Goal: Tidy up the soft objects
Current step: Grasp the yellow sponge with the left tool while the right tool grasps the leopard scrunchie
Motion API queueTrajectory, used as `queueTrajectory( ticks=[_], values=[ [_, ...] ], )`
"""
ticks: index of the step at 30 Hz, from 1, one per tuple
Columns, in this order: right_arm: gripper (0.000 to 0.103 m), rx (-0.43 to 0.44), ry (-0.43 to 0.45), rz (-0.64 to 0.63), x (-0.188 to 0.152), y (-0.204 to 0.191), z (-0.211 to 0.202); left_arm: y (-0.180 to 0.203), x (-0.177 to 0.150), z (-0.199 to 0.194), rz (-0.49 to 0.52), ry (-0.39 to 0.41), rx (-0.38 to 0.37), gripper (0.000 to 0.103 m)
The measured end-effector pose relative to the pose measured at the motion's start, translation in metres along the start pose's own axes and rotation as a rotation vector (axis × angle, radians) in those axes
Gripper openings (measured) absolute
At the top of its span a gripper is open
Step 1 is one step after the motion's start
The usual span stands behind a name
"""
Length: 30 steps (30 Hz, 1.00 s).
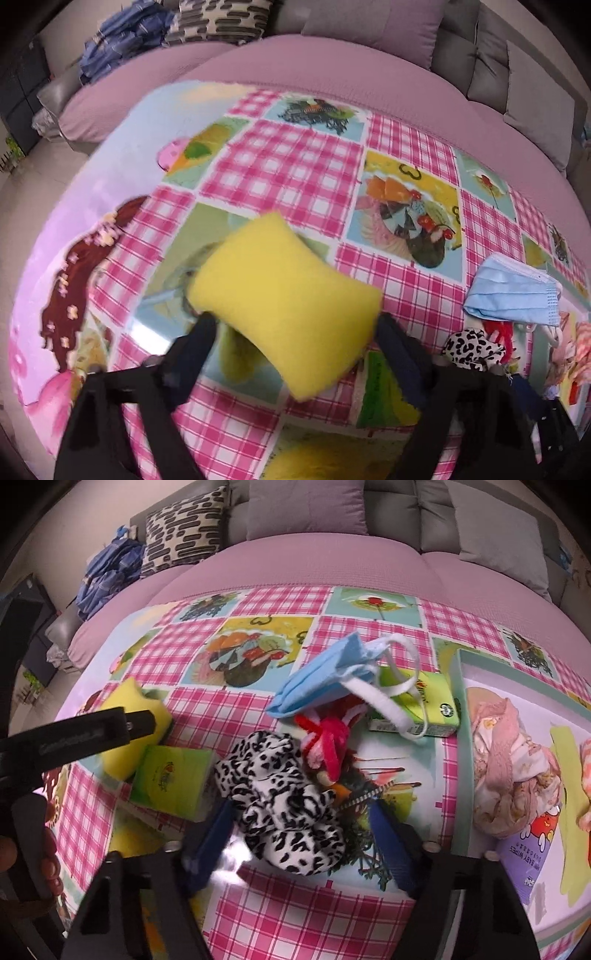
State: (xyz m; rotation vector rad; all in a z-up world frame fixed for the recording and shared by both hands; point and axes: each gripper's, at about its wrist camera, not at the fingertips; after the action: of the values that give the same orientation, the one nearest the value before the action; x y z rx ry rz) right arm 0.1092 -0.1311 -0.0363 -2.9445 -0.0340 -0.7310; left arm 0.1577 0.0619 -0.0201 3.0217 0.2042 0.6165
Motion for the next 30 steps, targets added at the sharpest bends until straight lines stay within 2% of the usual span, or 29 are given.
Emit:
queueTrajectory(
  ticks=[2, 4, 12, 19, 30],
  values=[
    [0.056, -0.005, -0.003, -0.023, -0.001, -0.005, 0.001, 0.001, -0.001, 0.006, -0.006, -0.023, -0.017, 0.075],
    [0.051, -0.013, -0.01, -0.044, -0.002, -0.008, 0.002, 0.003, -0.002, 0.007, 0.001, -0.022, -0.014, 0.072],
    [0.044, -0.009, -0.012, -0.048, -0.003, -0.008, 0.003, 0.001, 0.0, 0.004, -0.013, -0.012, -0.055, 0.068],
    [0.027, 0.003, -0.003, -0.055, -0.003, -0.009, -0.004, 0.0, 0.002, -0.013, -0.014, 0.026, -0.062, 0.068],
    [0.026, 0.012, 0.132, -0.04, 0.003, -0.005, -0.062, 0.007, 0.009, -0.082, 0.032, 0.182, -0.074, 0.068]
  ],
)
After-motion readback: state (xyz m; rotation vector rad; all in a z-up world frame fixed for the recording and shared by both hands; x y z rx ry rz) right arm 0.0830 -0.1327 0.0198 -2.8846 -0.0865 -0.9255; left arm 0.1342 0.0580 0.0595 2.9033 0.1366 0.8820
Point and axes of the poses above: each gripper's, at about its wrist camera, not at the fingertips, and z roughly the way its jaws point, y to its right, x to its top, and after that the axes turned 1 degree about -x, right-handed
